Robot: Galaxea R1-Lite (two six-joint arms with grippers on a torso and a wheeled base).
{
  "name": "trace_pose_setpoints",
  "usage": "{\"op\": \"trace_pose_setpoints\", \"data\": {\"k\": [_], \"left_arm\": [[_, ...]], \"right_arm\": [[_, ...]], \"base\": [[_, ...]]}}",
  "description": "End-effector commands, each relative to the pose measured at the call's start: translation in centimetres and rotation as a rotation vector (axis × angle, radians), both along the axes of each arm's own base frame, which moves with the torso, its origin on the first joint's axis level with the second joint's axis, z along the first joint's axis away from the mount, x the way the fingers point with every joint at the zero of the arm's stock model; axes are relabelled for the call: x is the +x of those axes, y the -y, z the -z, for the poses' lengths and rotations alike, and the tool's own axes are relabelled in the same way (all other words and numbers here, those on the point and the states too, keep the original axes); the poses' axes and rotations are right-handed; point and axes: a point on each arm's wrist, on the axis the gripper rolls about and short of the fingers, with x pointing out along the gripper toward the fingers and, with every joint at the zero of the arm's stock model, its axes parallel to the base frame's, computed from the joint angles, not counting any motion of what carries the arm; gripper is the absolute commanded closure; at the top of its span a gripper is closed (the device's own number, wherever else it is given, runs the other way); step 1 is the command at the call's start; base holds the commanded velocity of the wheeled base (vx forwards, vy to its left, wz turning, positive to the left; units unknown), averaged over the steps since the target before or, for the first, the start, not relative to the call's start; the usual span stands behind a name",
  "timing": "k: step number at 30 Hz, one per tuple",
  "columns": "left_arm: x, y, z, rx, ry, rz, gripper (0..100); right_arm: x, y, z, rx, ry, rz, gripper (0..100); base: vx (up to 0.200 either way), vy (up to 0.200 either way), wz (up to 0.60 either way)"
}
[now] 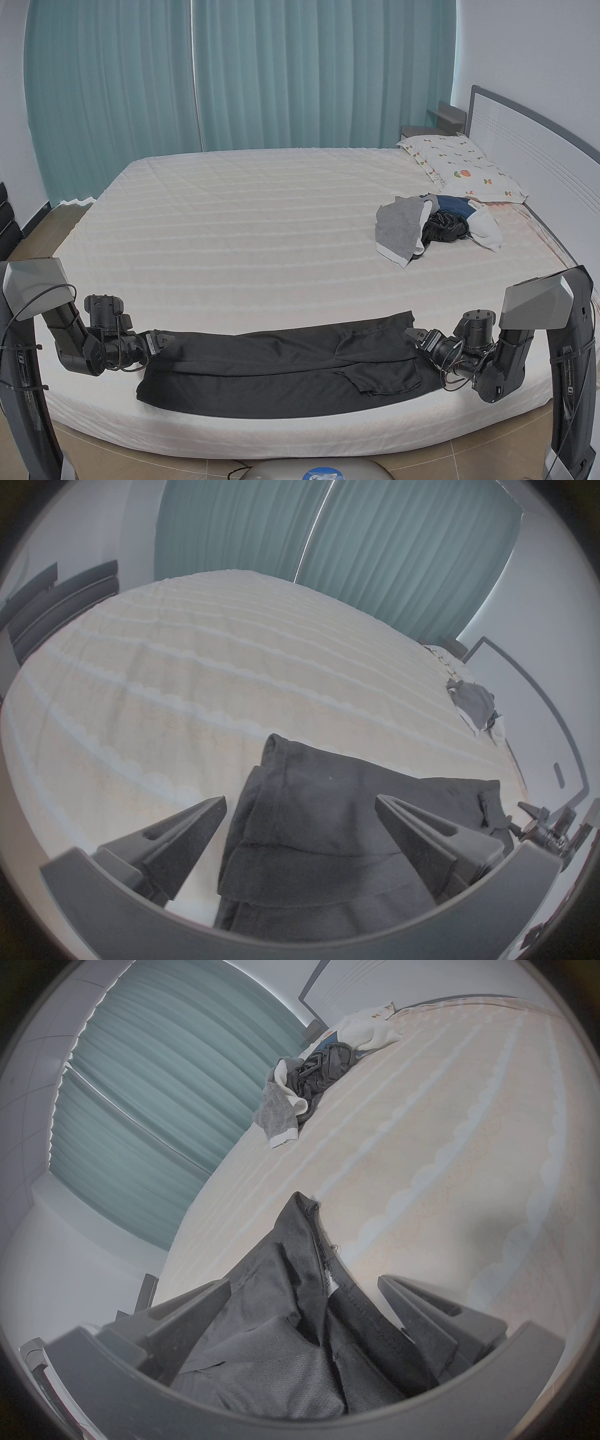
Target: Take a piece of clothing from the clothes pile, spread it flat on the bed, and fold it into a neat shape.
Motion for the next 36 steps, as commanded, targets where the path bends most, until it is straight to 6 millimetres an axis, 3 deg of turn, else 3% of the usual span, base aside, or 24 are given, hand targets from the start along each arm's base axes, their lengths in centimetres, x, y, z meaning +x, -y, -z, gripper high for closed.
{"op": "trace_pose_setpoints", "data": {"k": [1,13,36], "left_arm": [[-0.1,-0.2,0.6,0.054,-0.017,0.005,0],[-0.2,0.2,1.8,0.088,-0.047,0.008,0],[-1.0,1.7,2.3,0.092,-0.082,0.054,0]], "right_arm": [[0.0,-0.1,0.2,-0.002,-0.006,-0.005,0],[0.0,-0.1,0.2,-0.002,-0.007,-0.01,0],[-0.1,-0.1,0.2,0.002,-0.011,-0.02,0]], "base": [[0.0,0.0,0.0],[0.0,0.0,0.0],[0.0,0.0,0.0]]}}
